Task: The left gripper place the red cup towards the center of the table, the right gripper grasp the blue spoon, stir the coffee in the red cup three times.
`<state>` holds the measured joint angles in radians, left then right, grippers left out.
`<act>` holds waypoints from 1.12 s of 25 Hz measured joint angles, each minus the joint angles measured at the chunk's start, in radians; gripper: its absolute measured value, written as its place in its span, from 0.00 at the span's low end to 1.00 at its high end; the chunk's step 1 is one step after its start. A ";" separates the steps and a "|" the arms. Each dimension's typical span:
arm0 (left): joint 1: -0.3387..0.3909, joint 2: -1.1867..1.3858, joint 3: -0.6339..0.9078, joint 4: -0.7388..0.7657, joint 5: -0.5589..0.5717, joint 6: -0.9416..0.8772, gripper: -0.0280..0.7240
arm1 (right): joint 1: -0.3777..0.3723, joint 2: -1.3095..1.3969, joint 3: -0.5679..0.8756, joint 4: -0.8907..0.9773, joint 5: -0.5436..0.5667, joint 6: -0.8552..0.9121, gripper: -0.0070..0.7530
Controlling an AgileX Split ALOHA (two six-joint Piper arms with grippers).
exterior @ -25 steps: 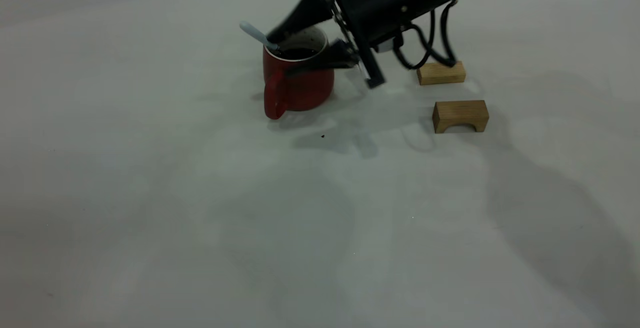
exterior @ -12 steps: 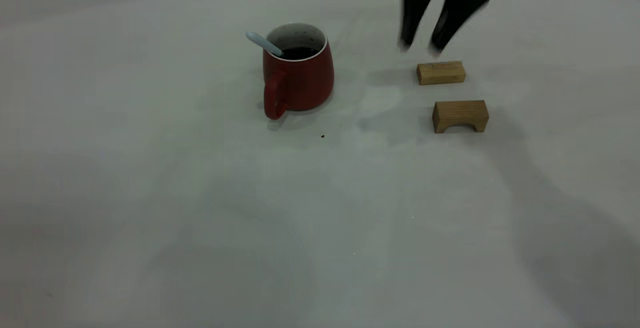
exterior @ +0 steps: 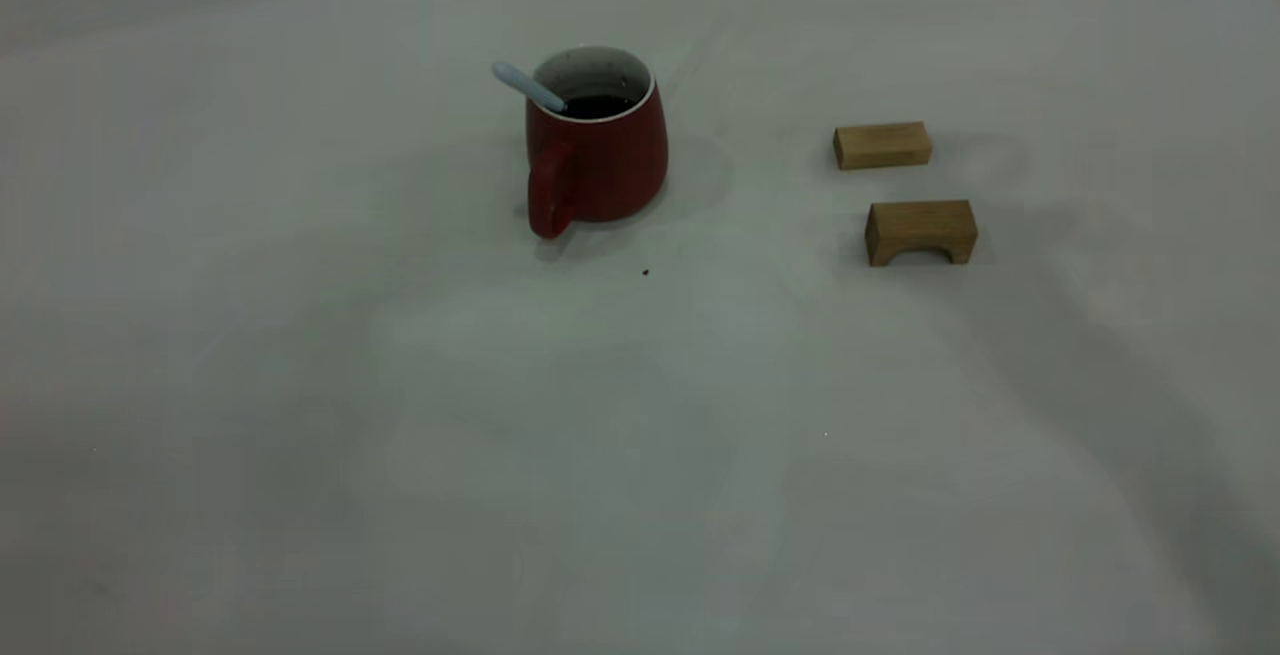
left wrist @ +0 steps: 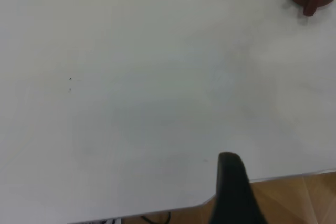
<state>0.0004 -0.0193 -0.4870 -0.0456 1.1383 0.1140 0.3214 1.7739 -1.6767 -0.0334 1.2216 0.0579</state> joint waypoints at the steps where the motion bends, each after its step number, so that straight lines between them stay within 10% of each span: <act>1: 0.000 0.000 0.000 0.000 0.000 0.000 0.77 | 0.000 -0.042 0.026 -0.019 0.002 0.007 0.32; 16: 0.000 0.000 0.000 0.000 0.000 -0.002 0.77 | -0.003 -0.955 0.469 -0.182 0.016 0.046 0.32; 28: 0.000 0.000 0.000 0.000 0.000 -0.002 0.77 | -0.184 -1.625 0.907 -0.128 0.017 0.038 0.32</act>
<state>0.0004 -0.0193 -0.4870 -0.0456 1.1383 0.1124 0.1371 0.1487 -0.7701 -0.1614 1.2381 0.0959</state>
